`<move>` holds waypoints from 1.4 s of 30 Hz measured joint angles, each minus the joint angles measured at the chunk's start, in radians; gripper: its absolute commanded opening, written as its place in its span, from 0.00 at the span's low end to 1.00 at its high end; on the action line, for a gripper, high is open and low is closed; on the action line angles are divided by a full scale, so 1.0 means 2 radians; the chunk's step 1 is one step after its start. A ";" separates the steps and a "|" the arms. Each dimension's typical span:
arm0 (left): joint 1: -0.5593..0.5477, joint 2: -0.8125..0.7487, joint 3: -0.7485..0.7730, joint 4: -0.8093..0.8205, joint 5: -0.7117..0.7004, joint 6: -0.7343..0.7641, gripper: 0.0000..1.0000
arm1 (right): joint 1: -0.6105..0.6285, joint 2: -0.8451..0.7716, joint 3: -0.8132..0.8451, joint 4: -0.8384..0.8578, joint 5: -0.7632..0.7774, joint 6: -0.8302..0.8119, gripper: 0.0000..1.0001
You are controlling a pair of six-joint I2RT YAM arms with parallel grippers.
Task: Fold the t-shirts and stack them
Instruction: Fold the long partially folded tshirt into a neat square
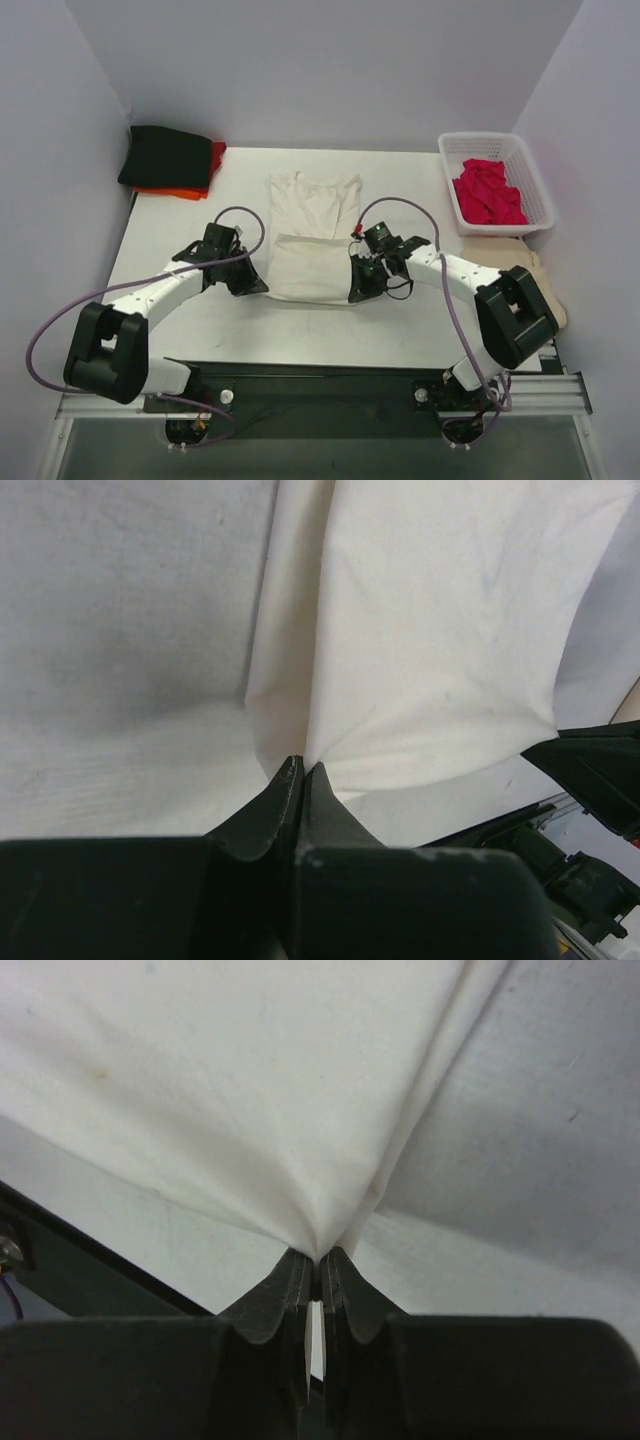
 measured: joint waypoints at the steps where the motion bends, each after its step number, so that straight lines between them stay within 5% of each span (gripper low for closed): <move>1: 0.000 -0.015 -0.005 -0.009 0.000 0.000 0.00 | 0.006 -0.015 -0.007 -0.002 0.000 0.003 0.00; 13: -0.003 -0.161 -0.013 -0.129 -0.017 0.008 0.00 | 0.095 -0.141 -0.027 -0.048 0.034 0.048 0.00; 24: -0.006 -0.210 0.072 -0.218 -0.033 0.023 0.00 | 0.115 -0.200 0.036 -0.117 0.075 0.061 0.00; 34: -0.007 -0.187 0.134 -0.232 -0.042 0.035 0.00 | 0.110 -0.202 0.094 -0.147 0.119 0.046 0.00; 42: -0.010 -0.102 0.189 -0.222 -0.043 0.038 0.00 | 0.043 -0.157 0.128 -0.148 0.118 0.024 0.00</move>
